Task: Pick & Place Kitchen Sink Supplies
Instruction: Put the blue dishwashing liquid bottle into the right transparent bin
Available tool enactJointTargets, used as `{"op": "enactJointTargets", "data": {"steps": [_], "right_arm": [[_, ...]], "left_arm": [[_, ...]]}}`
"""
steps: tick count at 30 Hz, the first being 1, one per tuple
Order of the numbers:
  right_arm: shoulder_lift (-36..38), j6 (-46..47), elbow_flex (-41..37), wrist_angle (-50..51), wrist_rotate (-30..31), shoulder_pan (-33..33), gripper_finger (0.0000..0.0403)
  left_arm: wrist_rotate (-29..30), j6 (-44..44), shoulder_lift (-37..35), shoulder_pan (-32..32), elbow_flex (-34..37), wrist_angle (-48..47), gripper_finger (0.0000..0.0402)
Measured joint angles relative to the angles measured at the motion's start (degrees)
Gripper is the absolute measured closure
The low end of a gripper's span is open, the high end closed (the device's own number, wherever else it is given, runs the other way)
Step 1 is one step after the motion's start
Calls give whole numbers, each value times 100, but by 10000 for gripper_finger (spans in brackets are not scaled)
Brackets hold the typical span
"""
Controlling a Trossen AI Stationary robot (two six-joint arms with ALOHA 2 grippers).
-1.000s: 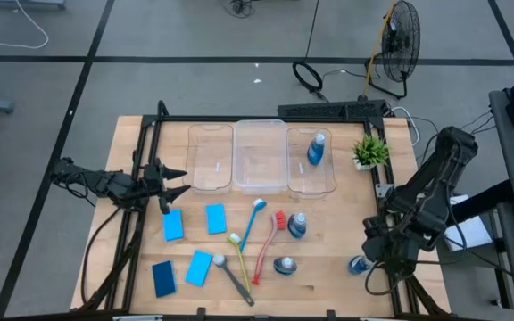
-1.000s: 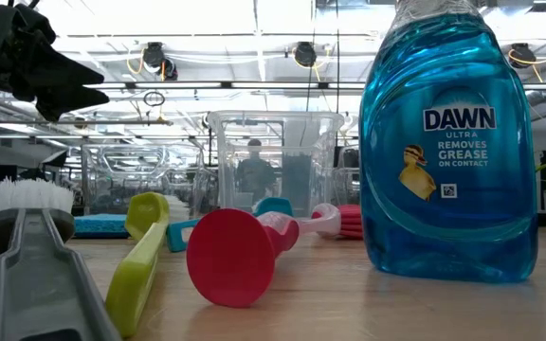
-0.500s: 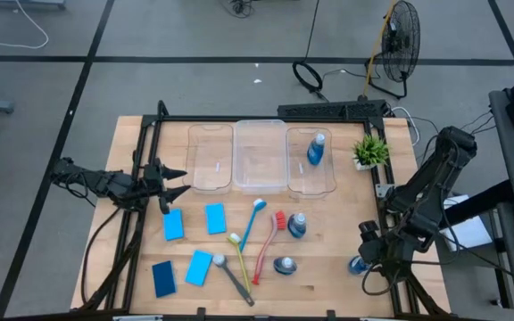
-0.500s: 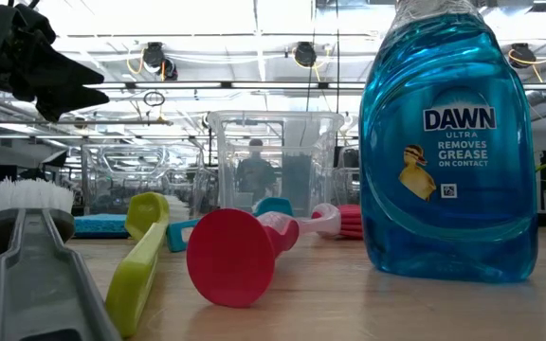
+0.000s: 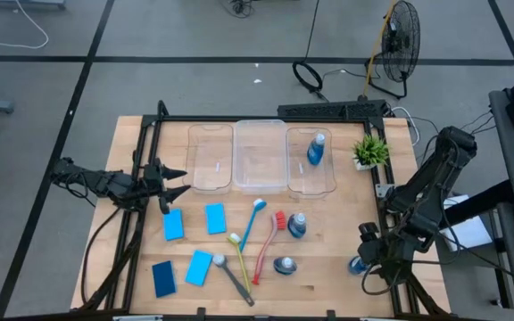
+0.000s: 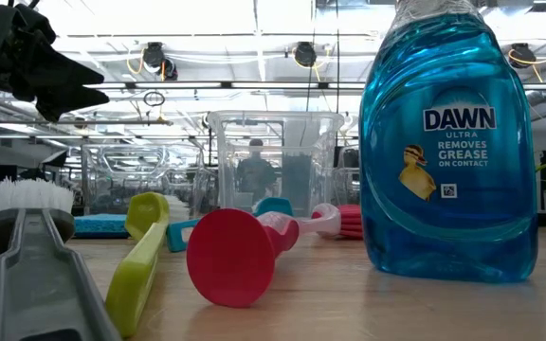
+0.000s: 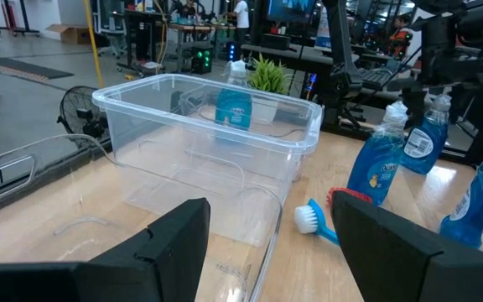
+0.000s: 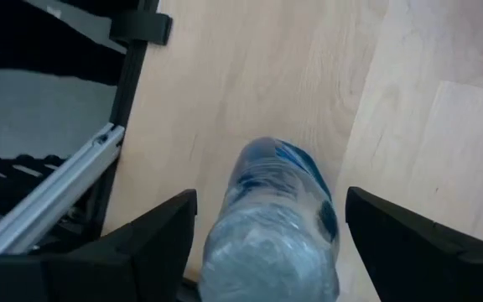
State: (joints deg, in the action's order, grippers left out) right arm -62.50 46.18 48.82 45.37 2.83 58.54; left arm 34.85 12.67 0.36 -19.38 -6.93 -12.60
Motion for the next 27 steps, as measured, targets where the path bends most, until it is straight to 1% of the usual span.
{"op": "enactJointTargets", "data": {"steps": [6,15,22,25,27], "right_arm": [[0,419,0,-16,3,0,110],[0,362,0,-68,11,0,110],[0,-510,0,-62,16,0,110],[0,-754,0,-59,16,0,110],[0,-760,0,-59,16,0,110]], "left_arm": [[0,-2,-2,0,0,0,149],[0,-2,-1,0,-1,0,149],[0,0,0,0,-1,0,149],[0,-2,-1,0,0,0,149],[0,-2,-2,0,0,0,149]]}}
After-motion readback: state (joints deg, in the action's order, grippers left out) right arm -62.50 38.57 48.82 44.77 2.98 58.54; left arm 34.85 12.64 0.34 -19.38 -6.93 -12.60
